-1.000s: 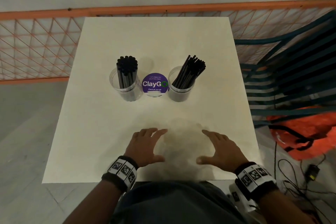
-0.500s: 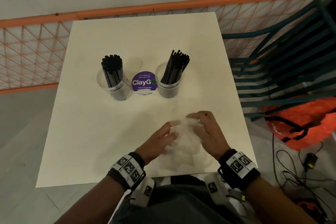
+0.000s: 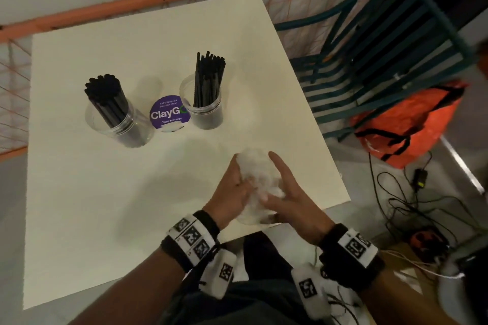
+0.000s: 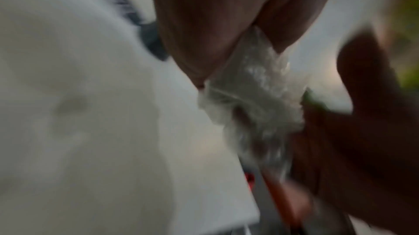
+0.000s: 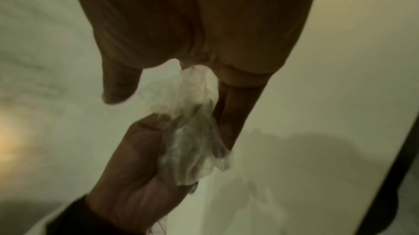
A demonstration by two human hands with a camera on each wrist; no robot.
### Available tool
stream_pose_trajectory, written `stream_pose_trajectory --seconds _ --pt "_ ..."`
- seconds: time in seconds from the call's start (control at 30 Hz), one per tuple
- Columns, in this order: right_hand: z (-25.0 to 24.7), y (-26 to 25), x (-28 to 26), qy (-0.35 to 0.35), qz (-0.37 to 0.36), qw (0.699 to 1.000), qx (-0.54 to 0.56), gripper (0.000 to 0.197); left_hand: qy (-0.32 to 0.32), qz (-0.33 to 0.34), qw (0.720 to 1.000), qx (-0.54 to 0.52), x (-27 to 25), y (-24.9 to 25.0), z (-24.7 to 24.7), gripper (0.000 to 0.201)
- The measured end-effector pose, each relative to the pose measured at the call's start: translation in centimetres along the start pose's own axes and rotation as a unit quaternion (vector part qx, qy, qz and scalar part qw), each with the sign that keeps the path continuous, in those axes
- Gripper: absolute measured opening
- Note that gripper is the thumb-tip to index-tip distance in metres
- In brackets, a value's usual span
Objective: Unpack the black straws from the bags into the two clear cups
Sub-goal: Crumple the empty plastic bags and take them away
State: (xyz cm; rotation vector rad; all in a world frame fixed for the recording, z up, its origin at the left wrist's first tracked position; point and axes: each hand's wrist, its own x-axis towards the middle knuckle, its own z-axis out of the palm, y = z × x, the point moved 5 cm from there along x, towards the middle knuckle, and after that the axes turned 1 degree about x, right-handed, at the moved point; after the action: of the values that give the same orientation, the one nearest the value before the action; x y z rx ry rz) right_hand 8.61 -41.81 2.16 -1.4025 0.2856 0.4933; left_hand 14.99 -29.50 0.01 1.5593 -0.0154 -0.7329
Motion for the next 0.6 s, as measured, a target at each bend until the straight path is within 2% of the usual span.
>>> stream_pose_trajectory --seconds 0.07,0.13,0.17,0.23,0.27,0.3,0.33,0.37,0.4,0.47,0.5,0.57,0.6 --pt "0.4 1.1 -1.2 -0.003 -0.030 0.999 -0.028 0.084 -0.066 0.000 0.993 0.100 -1.0 -1.1 1.8 0.037" --pt "-0.1 2.4 -2.6 0.035 -0.004 0.998 0.047 0.068 -0.112 -0.021 0.985 0.131 -1.9 -2.8 2.5 0.053" --pt "-0.3 2.8 -3.4 0.056 0.000 0.993 0.100 0.057 -0.129 -0.004 0.983 0.130 -2.6 -3.0 2.3 0.060" --pt "-0.7 3.9 -4.7 0.101 0.018 0.975 0.199 0.041 -0.162 0.093 0.967 0.175 -4.0 -2.2 2.4 0.077" --pt "-1.0 4.7 -5.2 0.125 0.032 0.962 0.240 0.037 -0.200 0.143 0.941 0.235 -4.7 -1.7 2.8 0.083" --pt "-1.2 5.5 -5.7 0.149 0.044 0.949 0.276 0.034 -0.237 0.198 0.898 0.312 -5.7 -1.0 3.6 0.083" --pt "-1.5 6.2 -6.1 0.175 0.052 0.935 0.305 0.029 -0.252 0.262 0.853 0.373 -6.6 -0.9 4.4 0.076" --pt "-1.9 7.0 -6.6 0.192 0.060 0.923 0.328 0.030 -0.248 0.306 0.824 0.408 -7.1 -0.9 5.2 0.064" --pt "-1.9 7.6 -7.2 0.196 0.075 0.913 0.350 0.038 -0.237 0.327 0.811 0.424 -7.2 -1.1 5.8 0.053" --pt "-1.8 8.3 -8.7 0.177 0.067 0.900 0.392 0.048 -0.232 0.325 0.801 0.446 -7.0 -1.8 7.8 0.043" --pt "-2.0 8.3 -9.4 0.167 0.048 0.902 0.395 0.048 -0.240 0.296 0.810 0.447 -6.8 -2.1 8.9 0.038" --pt "-2.8 8.9 -10.7 0.159 0.030 0.937 0.308 0.054 -0.247 0.207 0.837 0.442 -5.9 -3.2 10.9 0.033" --pt "-3.3 10.0 -11.3 0.153 0.030 0.957 0.243 0.058 -0.251 0.161 0.845 0.443 -5.4 -4.2 12.0 0.040"
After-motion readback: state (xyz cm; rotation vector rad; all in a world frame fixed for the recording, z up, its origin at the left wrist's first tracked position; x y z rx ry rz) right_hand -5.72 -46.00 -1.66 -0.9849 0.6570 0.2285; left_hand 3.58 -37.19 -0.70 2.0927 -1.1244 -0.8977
